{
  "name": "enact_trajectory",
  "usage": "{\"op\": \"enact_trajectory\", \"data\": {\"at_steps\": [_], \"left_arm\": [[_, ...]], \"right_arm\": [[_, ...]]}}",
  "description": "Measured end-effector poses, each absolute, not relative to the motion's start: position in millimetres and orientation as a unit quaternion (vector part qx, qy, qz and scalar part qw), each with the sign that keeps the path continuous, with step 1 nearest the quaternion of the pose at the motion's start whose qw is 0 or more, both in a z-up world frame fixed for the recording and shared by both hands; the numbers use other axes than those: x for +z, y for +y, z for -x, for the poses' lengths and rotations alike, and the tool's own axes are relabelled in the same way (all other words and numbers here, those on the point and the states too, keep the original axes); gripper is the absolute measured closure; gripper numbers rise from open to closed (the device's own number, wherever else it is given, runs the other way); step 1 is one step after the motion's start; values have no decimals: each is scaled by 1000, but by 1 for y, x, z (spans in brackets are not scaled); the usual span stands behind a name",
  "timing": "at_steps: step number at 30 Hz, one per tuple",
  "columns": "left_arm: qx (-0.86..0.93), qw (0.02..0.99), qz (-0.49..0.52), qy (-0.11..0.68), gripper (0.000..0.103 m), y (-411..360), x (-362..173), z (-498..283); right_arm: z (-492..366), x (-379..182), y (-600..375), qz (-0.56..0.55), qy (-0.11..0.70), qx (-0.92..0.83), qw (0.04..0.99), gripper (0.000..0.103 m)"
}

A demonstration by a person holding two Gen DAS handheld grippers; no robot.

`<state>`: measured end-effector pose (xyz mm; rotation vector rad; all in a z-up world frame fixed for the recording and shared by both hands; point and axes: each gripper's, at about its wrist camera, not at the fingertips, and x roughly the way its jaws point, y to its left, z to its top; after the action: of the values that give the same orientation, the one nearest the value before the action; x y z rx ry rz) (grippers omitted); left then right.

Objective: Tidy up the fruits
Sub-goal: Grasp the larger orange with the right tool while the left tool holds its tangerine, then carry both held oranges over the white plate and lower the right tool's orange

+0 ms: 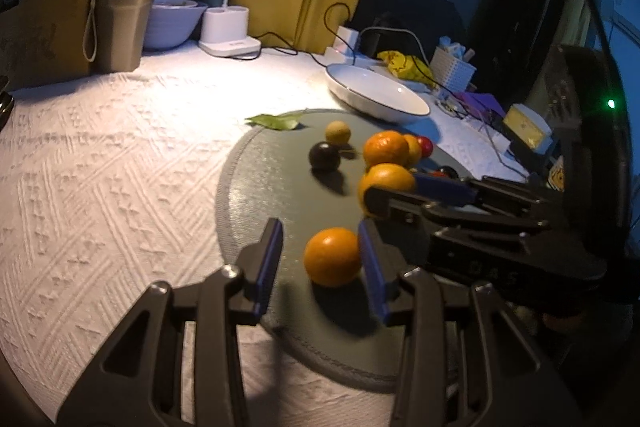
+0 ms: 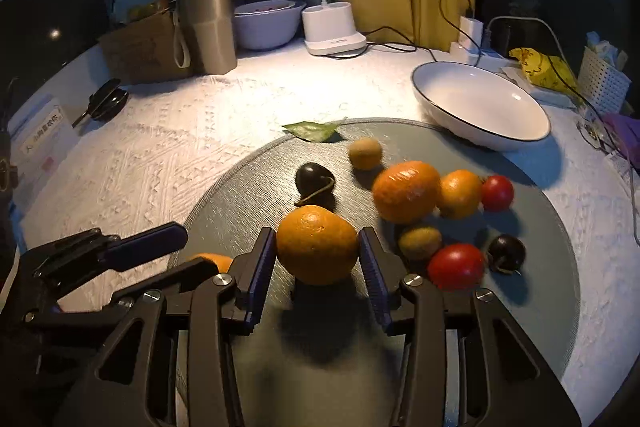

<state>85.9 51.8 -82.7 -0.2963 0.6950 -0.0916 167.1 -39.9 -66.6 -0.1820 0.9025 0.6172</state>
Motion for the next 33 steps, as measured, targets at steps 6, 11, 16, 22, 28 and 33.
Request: {"op": "enact_trajectory", "data": {"at_steps": [6,11,16,22,28,33], "left_arm": [[-50,924,130,357,62,36,-87,-90],[-52,917,127,375,62,26,-94,-95],[-52,917,124,376,70,23,-93,-95],[-50,918,113,377,70,17,-87,-97],[-47,924,100,366,70,12,-73,-105],[-48,927,94,359,70,11,-63,-115]], "right_arm": [[-162,-61,-63,74,423,283,858,58],[-160,-57,-80,63,418,275,863,58],[-161,-52,-94,52,412,268,869,58],[-164,-47,-105,43,404,265,874,58],[-173,-42,-113,36,400,262,877,58],[-184,-36,-119,31,396,259,880,58]]}}
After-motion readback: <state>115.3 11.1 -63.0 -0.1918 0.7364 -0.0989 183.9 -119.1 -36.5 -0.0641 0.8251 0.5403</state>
